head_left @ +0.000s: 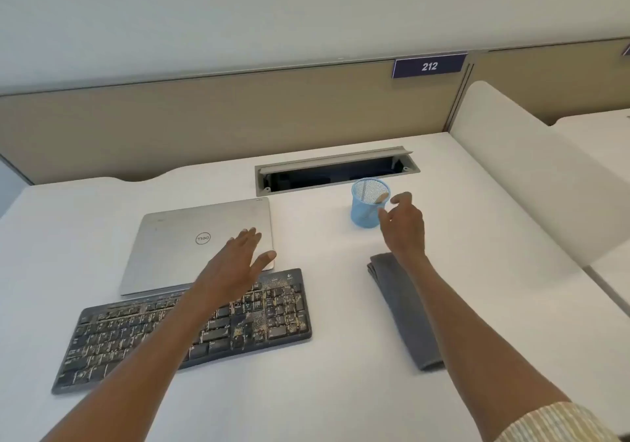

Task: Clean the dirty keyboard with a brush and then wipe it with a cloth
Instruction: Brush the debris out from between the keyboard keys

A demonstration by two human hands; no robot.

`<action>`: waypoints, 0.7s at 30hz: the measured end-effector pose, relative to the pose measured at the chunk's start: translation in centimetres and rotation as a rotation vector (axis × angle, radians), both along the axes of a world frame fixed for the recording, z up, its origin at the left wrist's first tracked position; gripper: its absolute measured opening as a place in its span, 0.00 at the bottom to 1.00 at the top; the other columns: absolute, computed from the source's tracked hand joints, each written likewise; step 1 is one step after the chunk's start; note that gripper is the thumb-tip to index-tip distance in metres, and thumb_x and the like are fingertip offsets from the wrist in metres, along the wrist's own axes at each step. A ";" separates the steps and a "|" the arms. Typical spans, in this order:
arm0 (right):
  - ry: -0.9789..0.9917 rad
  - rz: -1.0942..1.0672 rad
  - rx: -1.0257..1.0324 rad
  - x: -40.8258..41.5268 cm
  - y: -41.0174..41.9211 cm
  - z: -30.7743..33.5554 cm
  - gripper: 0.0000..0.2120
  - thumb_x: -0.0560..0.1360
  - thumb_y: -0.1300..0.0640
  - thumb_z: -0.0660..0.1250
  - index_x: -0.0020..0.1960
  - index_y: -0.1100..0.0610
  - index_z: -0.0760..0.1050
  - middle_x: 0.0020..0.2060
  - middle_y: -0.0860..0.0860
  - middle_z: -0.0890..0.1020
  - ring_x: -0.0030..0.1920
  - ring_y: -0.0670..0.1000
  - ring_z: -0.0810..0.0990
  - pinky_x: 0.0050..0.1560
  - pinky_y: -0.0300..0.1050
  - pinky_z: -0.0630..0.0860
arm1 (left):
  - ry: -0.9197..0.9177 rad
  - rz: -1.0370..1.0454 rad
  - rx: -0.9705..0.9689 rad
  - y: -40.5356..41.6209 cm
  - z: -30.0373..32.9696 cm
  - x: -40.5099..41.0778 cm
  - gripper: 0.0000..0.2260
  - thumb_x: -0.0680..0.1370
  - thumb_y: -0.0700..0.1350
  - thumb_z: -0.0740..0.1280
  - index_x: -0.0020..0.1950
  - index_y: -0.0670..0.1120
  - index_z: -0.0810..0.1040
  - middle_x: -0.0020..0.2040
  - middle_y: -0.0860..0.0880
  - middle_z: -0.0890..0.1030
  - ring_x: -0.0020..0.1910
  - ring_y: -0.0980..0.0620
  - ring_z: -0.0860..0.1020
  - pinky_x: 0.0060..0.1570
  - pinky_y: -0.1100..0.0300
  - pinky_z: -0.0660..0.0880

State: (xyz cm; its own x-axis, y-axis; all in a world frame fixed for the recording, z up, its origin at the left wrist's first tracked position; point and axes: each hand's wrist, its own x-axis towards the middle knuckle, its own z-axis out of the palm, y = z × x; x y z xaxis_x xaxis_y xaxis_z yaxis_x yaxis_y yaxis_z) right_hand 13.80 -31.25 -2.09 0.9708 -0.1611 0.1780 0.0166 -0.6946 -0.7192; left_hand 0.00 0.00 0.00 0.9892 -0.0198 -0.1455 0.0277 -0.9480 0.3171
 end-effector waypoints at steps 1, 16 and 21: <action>0.012 -0.004 0.039 0.6 -0.3 0.2 0.17 0.77 0.56 0.68 0.62 0.58 0.69 0.47 0.55 0.81 0.49 0.55 0.78 0.46 0.44 0.69 | -0.005 0.014 0.000 0.0 0.0 0.2 0.44 0.77 0.73 0.39 0.83 0.45 0.56 0.83 0.48 0.54 0.82 0.52 0.51 0.78 0.55 0.48; 0.042 0.251 -0.149 5.6 -1.5 0.1 0.08 0.77 0.53 0.67 0.51 0.55 0.83 0.44 0.55 0.78 0.45 0.54 0.76 0.43 0.43 0.66 | -0.102 0.052 0.056 2.0 -0.6 0.4 0.38 0.79 0.69 0.44 0.82 0.45 0.60 0.83 0.49 0.49 0.82 0.54 0.46 0.75 0.58 0.43; -0.050 0.207 -0.082 5.2 -1.0 0.8 0.06 0.77 0.58 0.66 0.48 0.56 0.82 0.42 0.55 0.78 0.44 0.54 0.76 0.44 0.42 0.66 | -0.133 0.073 0.061 2.5 -0.6 0.0 0.38 0.79 0.68 0.45 0.81 0.45 0.61 0.83 0.49 0.47 0.81 0.56 0.43 0.74 0.57 0.44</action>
